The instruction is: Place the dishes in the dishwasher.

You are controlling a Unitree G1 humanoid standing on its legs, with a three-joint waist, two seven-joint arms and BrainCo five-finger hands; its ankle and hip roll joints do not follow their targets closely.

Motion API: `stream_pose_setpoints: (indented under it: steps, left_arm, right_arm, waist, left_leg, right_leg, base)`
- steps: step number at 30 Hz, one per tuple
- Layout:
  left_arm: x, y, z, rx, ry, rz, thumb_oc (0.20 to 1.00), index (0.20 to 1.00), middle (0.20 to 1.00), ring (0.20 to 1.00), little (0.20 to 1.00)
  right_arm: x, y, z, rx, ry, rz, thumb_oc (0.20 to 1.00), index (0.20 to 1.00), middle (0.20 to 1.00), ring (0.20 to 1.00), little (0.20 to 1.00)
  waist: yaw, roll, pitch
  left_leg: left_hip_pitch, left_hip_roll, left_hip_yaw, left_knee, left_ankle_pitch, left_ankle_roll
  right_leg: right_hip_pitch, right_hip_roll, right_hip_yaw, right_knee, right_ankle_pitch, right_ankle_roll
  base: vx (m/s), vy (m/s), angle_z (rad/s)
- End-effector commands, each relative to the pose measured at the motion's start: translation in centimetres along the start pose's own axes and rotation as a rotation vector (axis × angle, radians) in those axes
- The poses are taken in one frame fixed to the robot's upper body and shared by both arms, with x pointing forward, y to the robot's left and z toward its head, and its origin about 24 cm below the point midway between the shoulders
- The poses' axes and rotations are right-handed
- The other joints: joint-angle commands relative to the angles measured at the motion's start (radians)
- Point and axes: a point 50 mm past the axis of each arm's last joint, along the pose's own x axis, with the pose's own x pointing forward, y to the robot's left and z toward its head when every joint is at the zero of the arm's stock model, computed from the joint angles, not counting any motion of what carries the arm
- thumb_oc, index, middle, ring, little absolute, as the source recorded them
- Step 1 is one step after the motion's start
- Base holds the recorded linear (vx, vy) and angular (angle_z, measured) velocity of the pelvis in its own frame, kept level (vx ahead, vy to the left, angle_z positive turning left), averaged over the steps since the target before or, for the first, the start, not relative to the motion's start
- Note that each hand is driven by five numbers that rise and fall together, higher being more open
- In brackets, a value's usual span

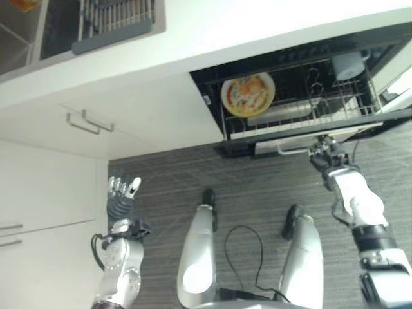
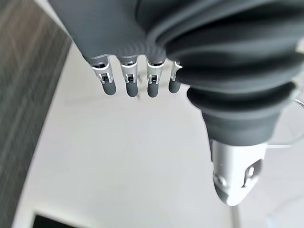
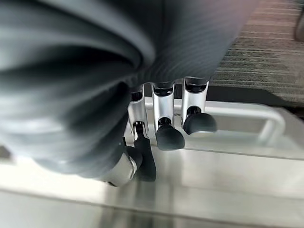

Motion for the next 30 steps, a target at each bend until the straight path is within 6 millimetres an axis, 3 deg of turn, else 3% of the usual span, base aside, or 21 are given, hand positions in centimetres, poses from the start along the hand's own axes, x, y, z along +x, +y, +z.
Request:
stream_pose_setpoints:
  steps: [1, 8, 9, 11, 13, 15, 21, 27, 28, 29, 30]
  left_arm:
    - [0.3, 1.0, 1.7, 0.055, -0.048, -0.039, 1.000, 1.000, 1.000, 1.000, 1.000]
    - [0.7, 2.1, 1.0, 0.067, -0.009, -0.022, 1.000, 1.000, 1.000, 1.000, 1.000]
    - [1.1, 2.1, 1.2, 0.062, -0.012, -0.021, 1.000, 1.000, 1.000, 1.000, 1.000]
    - [1.4, 2.2, 1.3, 0.072, -0.014, -0.013, 1.000, 1.000, 1.000, 1.000, 1.000]
    - [1.5, 2.3, 1.2, 0.076, -0.011, -0.003, 1.000, 1.000, 1.000, 1.000, 1.000]
    - [1.8, 3.0, 1.2, 0.101, -0.003, 0.032, 1.000, 1.000, 1.000, 1.000, 1.000]
    - [2.0, 4.6, 1.7, 0.119, 0.014, 0.069, 1.000, 1.000, 1.000, 1.000, 1.000]
    - [1.9, 4.8, 2.7, 0.116, 0.006, 0.000, 1.000, 1.000, 1.000, 1.000, 1.000]
    - [1.9, 4.7, 2.9, 0.115, 0.003, -0.009, 1.000, 1.000, 1.000, 1.000, 1.000]
    - [2.0, 4.5, 3.2, 0.112, -0.004, -0.023, 1.000, 1.000, 1.000, 1.000, 1.000]
    - [2.0, 4.4, 3.4, 0.113, -0.008, -0.029, 1.000, 1.000, 1.000, 1.000, 1.000]
  right_arm:
    - [0.5, 5.6, 0.5, -0.058, 0.012, 0.185, 0.200, 0.200, 0.200, 0.200, 0.200]
    - [2.3, 9.4, 5.6, -0.147, -0.121, 0.090, 0.200, 0.200, 0.200, 0.200, 0.200]
    - [2.3, 10.6, 7.5, -0.155, -0.189, 0.050, 0.200, 0.200, 0.200, 0.200, 0.200]
    - [1.9, 11.5, 9.6, -0.156, -0.259, -0.001, 0.200, 0.200, 0.200, 0.200, 0.200]
    - [1.5, 12.1, 10.9, -0.168, -0.305, -0.025, 0.200, 0.200, 0.200, 0.200, 0.200]
    - [0.4, 12.7, 13.7, -0.196, -0.416, -0.096, 0.200, 0.200, 0.200, 0.200, 0.200]
    - [-1.6, 13.1, 17.7, -0.189, -0.503, -0.100, 0.200, 0.200, 0.200, 0.200, 0.200]
    - [-1.5, 10.0, 18.4, -0.235, -0.433, -0.174, 0.200, 0.200, 0.200, 0.200, 0.200]
    - [-1.4, 9.3, 18.3, -0.250, -0.424, -0.199, 0.555, 0.555, 0.555, 0.555, 0.555]
    - [-1.0, 8.4, 17.8, -0.253, -0.392, -0.181, 1.000, 1.000, 1.000, 1.000, 1.000]
    - [-0.7, 8.0, 17.4, -0.272, -0.363, -0.158, 1.000, 1.000, 1.000, 1.000, 1.000]
  waist:
    - [0.040, -0.005, -0.066]
    - [0.118, 0.062, -0.082]
    - [0.146, 0.086, -0.091]
    - [0.169, 0.103, -0.104]
    - [0.181, 0.116, -0.109]
    - [0.204, 0.129, -0.123]
    - [0.227, 0.121, -0.145]
    - [0.226, 0.089, -0.148]
    - [0.226, 0.084, -0.146]
    - [0.225, 0.080, -0.141]
    - [0.225, 0.076, -0.139]
  left_leg:
    - [-0.033, -0.076, 0.022, 0.016, 0.029, 0.084]
    - [-0.008, -0.129, -0.003, -0.123, 0.095, 0.076]
    - [-0.001, -0.146, -0.016, -0.188, 0.131, 0.073]
    - [0.003, -0.157, -0.027, -0.240, 0.159, 0.070]
    - [0.007, -0.164, -0.032, -0.266, 0.175, 0.068]
    - [0.001, -0.181, -0.050, -0.274, 0.186, 0.069]
    - [-0.013, -0.190, -0.068, -0.258, 0.189, 0.066]
    - [-0.013, -0.184, -0.060, -0.206, 0.160, 0.067]
    - [-0.012, -0.182, -0.057, -0.200, 0.156, 0.068]
    - [-0.012, -0.179, -0.056, -0.192, 0.150, 0.067]
    - [-0.011, -0.175, -0.053, -0.190, 0.148, 0.067]
  right_leg:
    - [0.037, 0.035, -0.087, -0.007, 0.006, -0.103]
    - [0.062, 0.014, -0.103, -0.049, -0.006, -0.082]
    - [0.074, 0.011, -0.114, -0.066, -0.015, -0.075]
    - [0.086, 0.006, -0.128, -0.083, -0.024, -0.070]
    - [0.096, 0.002, -0.139, -0.091, -0.032, -0.069]
    - [0.107, -0.011, -0.159, -0.091, -0.046, -0.067]
    - [0.133, -0.029, -0.185, -0.100, -0.050, -0.056]
    - [0.174, -0.029, -0.196, -0.129, -0.041, -0.051]
    - [0.180, -0.028, -0.198, -0.134, -0.038, -0.050]
    - [0.187, -0.025, -0.201, -0.142, -0.033, -0.050]
    - [0.193, -0.023, -0.204, -0.150, -0.030, -0.049]
  base:
    - [0.11, 0.102, 0.16]
    - [0.12, 0.059, 0.17]
    - [0.13, 0.006, 0.50]
    - [0.10, -0.006, 0.49]
    - [0.05, -0.005, 0.30]
    - [0.05, -0.013, 0.16]
    - [0.05, -0.044, 0.25]
    - [0.03, -0.043, 0.08]
    - [-0.01, -0.058, -0.10]
    - [-0.02, -0.061, -0.03]
    - [-0.04, -0.072, 0.06]
